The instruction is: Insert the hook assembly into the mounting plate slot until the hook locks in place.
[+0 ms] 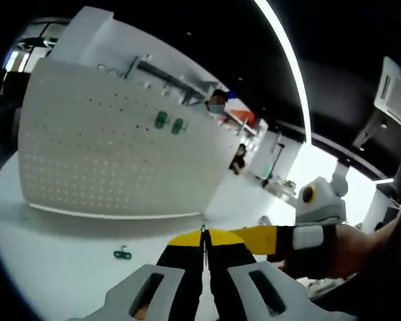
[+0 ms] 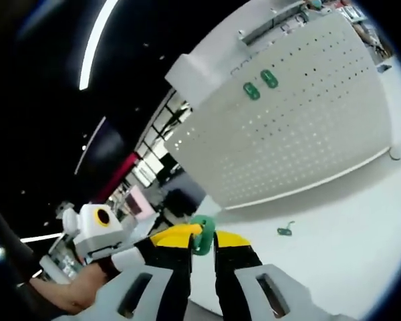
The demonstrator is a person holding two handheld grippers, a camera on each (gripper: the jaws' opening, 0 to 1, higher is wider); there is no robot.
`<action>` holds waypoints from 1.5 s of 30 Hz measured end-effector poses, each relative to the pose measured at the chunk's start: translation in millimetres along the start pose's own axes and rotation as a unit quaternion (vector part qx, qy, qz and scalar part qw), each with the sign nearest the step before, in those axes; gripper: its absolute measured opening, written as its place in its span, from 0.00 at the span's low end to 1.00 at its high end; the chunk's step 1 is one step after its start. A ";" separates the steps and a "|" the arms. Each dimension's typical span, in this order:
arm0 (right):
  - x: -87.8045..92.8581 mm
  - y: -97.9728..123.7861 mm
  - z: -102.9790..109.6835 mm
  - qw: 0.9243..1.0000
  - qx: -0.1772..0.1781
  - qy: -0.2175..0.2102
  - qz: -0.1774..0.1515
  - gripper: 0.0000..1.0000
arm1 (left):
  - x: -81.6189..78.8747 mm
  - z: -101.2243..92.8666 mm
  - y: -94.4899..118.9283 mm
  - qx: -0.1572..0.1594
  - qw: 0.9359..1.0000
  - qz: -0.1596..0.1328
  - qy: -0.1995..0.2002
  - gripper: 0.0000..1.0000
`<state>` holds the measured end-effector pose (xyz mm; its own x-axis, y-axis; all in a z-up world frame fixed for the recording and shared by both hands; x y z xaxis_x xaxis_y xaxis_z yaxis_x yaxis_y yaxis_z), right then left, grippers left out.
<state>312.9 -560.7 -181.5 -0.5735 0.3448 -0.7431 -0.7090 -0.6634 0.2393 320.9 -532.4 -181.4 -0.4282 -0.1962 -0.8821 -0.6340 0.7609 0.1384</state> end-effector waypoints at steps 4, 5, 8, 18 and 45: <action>1.5 -0.8 1.3 1.000 -0.008 -0.016 0.002 0.08 | 0.2 1.0 1.8 -0.001 1.000 -0.004 0.003 0.01; 1.6 -1.2 1.2 1.000 -0.008 -0.016 0.003 0.08 | 0.2 1.2 2.0 -0.002 1.000 -0.004 0.003 0.01; 2.3 -2.2 2.3 1.000 -0.009 -0.016 0.005 0.07 | 0.0 2.1 2.7 -0.004 1.000 -0.005 0.004 0.01; 4.0 -2.0 1.2 1.000 -0.006 -0.018 0.011 0.06 | 1.8 3.7 2.9 -0.009 1.000 -0.003 0.005 0.01; 6.9 -4.2 1.7 0.998 -0.011 -0.065 0.020 0.02 | -0.3 2.2 3.1 -0.023 0.998 0.006 -0.053 0.01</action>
Point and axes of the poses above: the point that each gripper's makers call its tool centre point, and the gripper's own axes: y roughly backward along the fingers, z roughly to its left, x roughly out of its underside, the point moved 1 cm from there along y, roughly backward along the fingers, and after that the axes turned 6 degrees about x, right-handed, at the moved point
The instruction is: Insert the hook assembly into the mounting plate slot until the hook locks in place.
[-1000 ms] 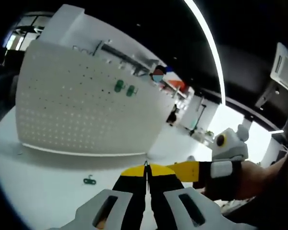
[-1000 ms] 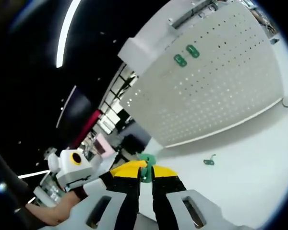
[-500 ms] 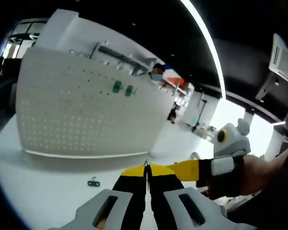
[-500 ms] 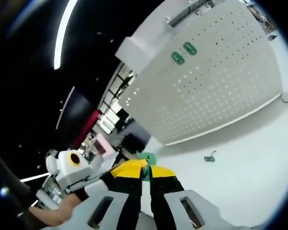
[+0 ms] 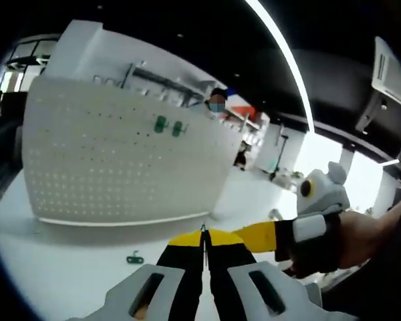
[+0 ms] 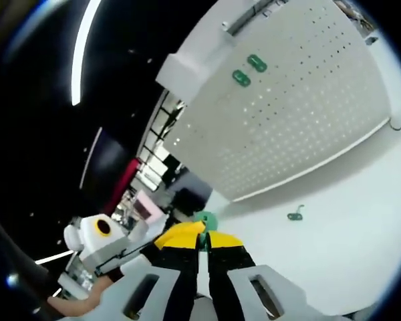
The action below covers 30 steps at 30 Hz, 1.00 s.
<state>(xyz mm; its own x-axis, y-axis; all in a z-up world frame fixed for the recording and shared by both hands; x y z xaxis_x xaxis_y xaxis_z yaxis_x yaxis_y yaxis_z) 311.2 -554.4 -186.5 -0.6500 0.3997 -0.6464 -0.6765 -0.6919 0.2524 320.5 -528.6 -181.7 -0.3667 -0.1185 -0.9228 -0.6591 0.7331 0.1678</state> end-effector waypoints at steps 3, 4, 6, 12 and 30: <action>-0.3 -0.8 0.4 1.000 -0.009 -0.022 -0.001 0.02 | -1.3 0.4 0.6 -0.002 1.000 -0.001 -0.006 0.01; 0.0 -1.1 0.5 0.999 -0.011 -0.037 0.002 0.02 | -1.8 0.4 0.7 -0.004 1.000 0.000 -0.012 0.01; -0.7 -1.3 0.5 0.999 -0.012 -0.037 0.001 0.02 | -2.4 0.1 0.6 -0.005 1.000 -0.001 -0.015 0.01; 0.2 -2.2 -1.5 0.999 -0.014 -0.043 0.003 0.00 | -2.3 0.5 -0.2 -0.005 1.000 -0.001 -0.025 0.01; -5.9 -1.0 -13.0 1.000 0.016 0.005 -0.002 0.00 | 3.4 5.7 -0.6 0.001 0.999 0.024 -0.039 0.13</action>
Point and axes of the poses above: the point that each gripper's makers call its tool centre point, and the gripper's own axes: y roughly backward along the fingers, z roughly to its left, x roughly out of its underside, the point moved 1 cm from there along y, roughly backward along the fingers, and after that the axes turned 6 degrees about x, right-handed, at the moved point
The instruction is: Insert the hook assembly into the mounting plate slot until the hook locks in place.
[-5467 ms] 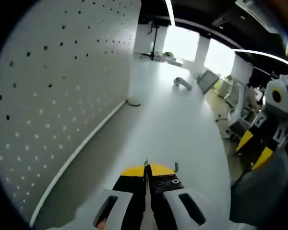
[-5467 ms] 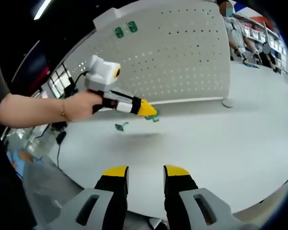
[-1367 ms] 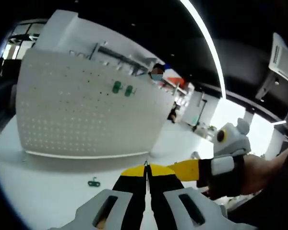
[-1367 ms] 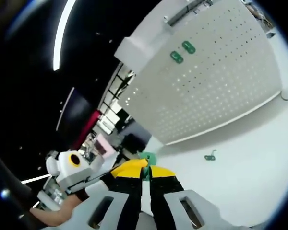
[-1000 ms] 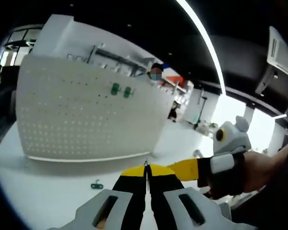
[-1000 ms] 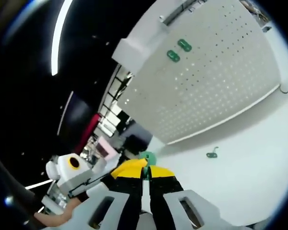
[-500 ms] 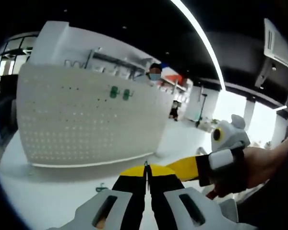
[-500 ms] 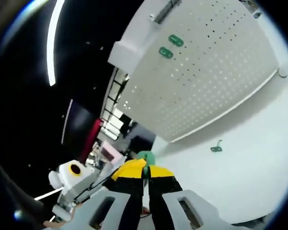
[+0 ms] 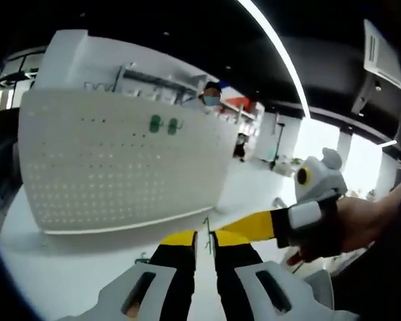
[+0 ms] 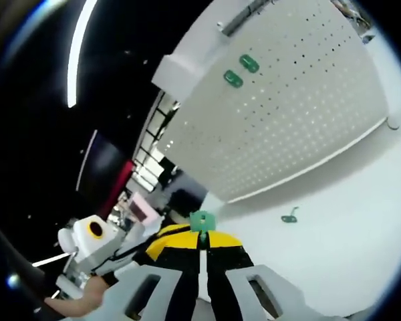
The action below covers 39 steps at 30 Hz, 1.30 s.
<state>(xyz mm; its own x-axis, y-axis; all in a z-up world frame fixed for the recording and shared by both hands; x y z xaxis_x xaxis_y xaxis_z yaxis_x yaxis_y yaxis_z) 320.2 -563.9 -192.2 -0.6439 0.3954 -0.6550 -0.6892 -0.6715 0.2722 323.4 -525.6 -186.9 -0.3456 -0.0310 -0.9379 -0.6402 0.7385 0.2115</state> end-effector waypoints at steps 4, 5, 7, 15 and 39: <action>-5.5 2.0 -2.5 1.000 0.008 0.027 -0.007 0.00 | 1.7 2.4 0.5 -0.003 1.000 0.003 0.009 0.22; -6.7 2.2 -2.6 0.999 0.011 0.039 -0.008 0.00 | 1.9 2.4 0.7 -0.003 1.000 0.004 0.009 0.24; -8.0 2.1 -1.7 0.998 0.011 0.054 -0.009 0.00 | 3.5 1.6 0.2 0.000 1.000 0.008 0.015 0.28; -12.4 1.0 4.6 0.987 0.018 0.162 -0.011 0.00 | 7.9 -3.1 -0.3 0.005 1.000 0.019 0.021 0.38; -21.2 -6.3 5.6 0.948 0.047 0.314 -0.010 0.00 | 16.9 -9.7 5.9 0.010 0.998 0.039 0.039 0.76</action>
Point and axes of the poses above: the point that each gripper's makers call its tool centre point, and the gripper's own axes: y roughly backward along the fingers, z roughly to its left, x roughly out of its underside, the point moved 1 cm from there along y, roughly backward along the fingers, and after that the axes turned 6 degrees about x, right-handed, at the moved point
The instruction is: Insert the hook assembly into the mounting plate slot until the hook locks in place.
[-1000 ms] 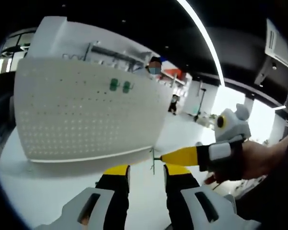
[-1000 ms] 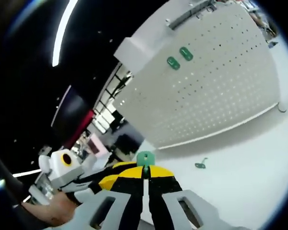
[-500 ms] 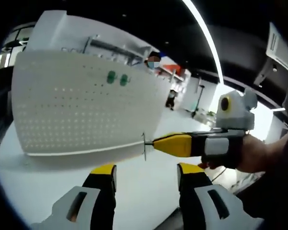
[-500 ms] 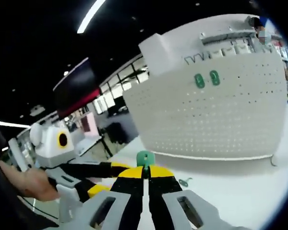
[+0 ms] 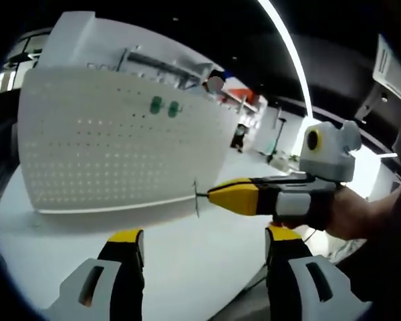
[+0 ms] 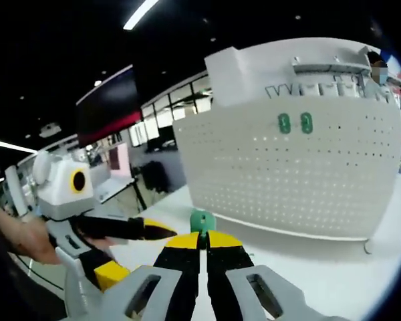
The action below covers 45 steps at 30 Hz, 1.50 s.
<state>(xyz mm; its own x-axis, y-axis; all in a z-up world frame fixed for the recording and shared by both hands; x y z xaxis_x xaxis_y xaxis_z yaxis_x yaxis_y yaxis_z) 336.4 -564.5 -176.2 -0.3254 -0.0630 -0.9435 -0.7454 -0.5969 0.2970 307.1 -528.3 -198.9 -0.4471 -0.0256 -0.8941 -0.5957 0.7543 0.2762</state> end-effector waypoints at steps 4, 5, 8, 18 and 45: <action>-2.2 -2.4 -2.3 1.000 0.004 0.002 -0.001 0.00 | -1.7 -1.5 5.0 -0.001 1.000 -0.002 0.001 0.79; -3.4 -3.5 -3.5 1.000 0.007 0.004 -0.003 0.00 | -2.1 -1.6 5.9 0.000 1.000 -0.003 0.001 0.79; -6.5 -6.3 -6.5 1.000 0.012 0.010 -0.006 0.00 | -4.4 -2.0 9.9 -0.002 1.000 -0.004 0.001 0.81; -32.0 -21.6 -39.2 0.996 0.072 0.036 -0.043 0.00 | -16.8 -9.2 19.7 0.000 1.000 -0.020 -0.006 0.85; -69.7 -33.8 -140.8 0.973 0.203 0.069 -0.090 0.00 | -22.2 0.3 22.8 -0.009 1.000 -0.030 -0.003 0.91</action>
<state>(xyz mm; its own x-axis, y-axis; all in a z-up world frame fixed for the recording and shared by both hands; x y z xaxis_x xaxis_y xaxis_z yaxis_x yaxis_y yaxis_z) 466.1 -652.5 -141.2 -0.1087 -0.1096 -0.9880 -0.9605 -0.2445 0.1328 303.7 -510.4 -172.9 -0.4068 -0.0660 -0.9112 -0.6330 0.7395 0.2290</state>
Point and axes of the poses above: the point that each gripper's makers call its tool centre point, and the gripper's own axes: y roughly backward along the fingers, z roughly to its left, x roughly out of its underside, the point moved 1 cm from there along y, roughly backward along the fingers, and after that the axes turned 6 degrees about x, right-handed, at the moved point
